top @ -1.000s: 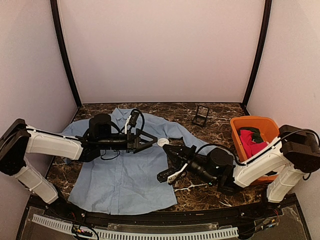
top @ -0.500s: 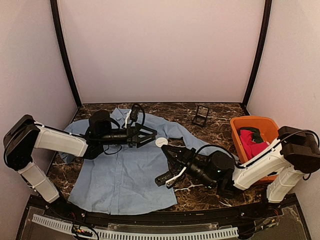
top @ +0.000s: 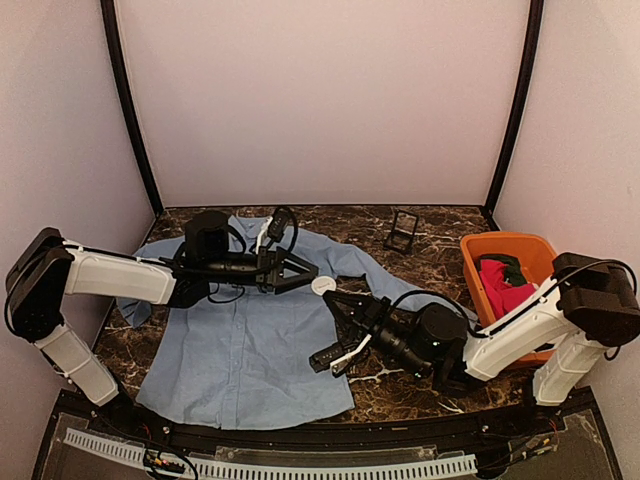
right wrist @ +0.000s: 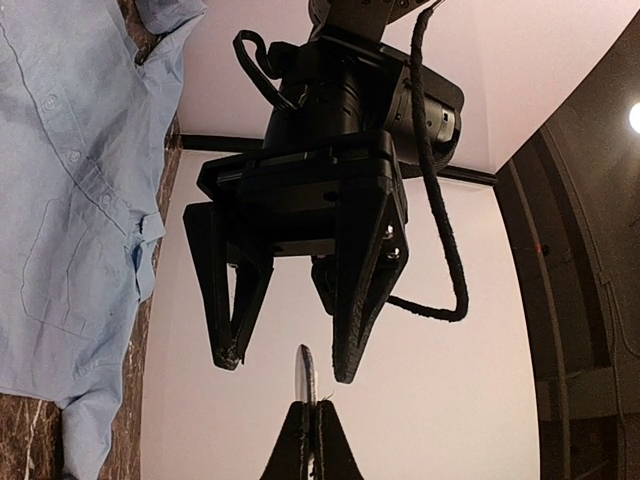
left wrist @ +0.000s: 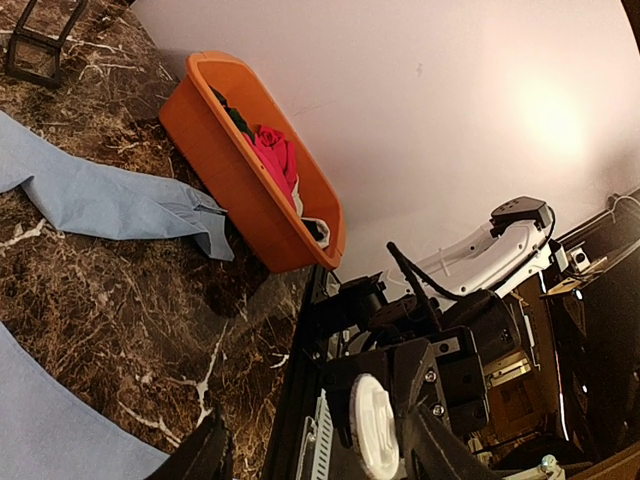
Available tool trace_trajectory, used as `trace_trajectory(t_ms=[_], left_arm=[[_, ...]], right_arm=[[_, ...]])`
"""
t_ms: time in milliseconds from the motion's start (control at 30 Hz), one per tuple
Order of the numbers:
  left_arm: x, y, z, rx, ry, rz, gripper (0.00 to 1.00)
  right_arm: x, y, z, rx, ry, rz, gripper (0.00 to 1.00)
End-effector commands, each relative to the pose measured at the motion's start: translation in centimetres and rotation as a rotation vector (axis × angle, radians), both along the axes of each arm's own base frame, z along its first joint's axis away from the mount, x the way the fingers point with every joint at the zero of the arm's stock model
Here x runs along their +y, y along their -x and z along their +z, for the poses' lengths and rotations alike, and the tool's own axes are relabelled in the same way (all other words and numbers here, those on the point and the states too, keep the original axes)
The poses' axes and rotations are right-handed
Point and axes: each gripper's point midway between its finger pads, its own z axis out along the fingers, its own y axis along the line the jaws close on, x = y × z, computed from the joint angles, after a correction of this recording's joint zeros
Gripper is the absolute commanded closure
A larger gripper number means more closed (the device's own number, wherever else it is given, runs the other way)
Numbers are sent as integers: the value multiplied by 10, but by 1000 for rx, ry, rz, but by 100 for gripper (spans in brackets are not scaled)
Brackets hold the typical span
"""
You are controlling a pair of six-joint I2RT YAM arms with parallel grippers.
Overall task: Pin the brooch onto the clothing
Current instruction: Pass from the right arm to the left
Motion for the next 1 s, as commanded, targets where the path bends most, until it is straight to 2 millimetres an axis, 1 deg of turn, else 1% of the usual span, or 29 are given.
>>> trace_trajectory(t_ms=[0,267,333,367,400,433,467,667,767,967], left_arm=[[-2,8,9,-30,2,-48,42],[-4,10,12,-30,23,-55,42],[-2,10,16,-38,38,-44,42],[-1,11,15,-37,41,-39,42],[0,11,22,-54,63,-32,42],[2,12,21,-54,66,-27,42],[3,12,28,-72,85,-17,42],[6,16,31,-73,106,-19,45],[7,18,27,-67,95,-15,45],[9,14,6,-24,27,22,44]], right_arm=[[-2,4,29,-34,-119,2,100],[0,2,27,-31,-115,-5,100],[-1,-4,27,-36,-118,-35,100],[-1,-8,30,-48,-131,-57,100],[-3,-10,34,-67,-151,-75,100],[-3,-11,34,-77,-151,-85,100],[-3,-12,34,-78,-155,-89,100],[-5,-15,42,-74,-200,-100,100],[-7,-16,48,-78,-220,-107,100],[-10,-17,55,-87,-238,-111,100]])
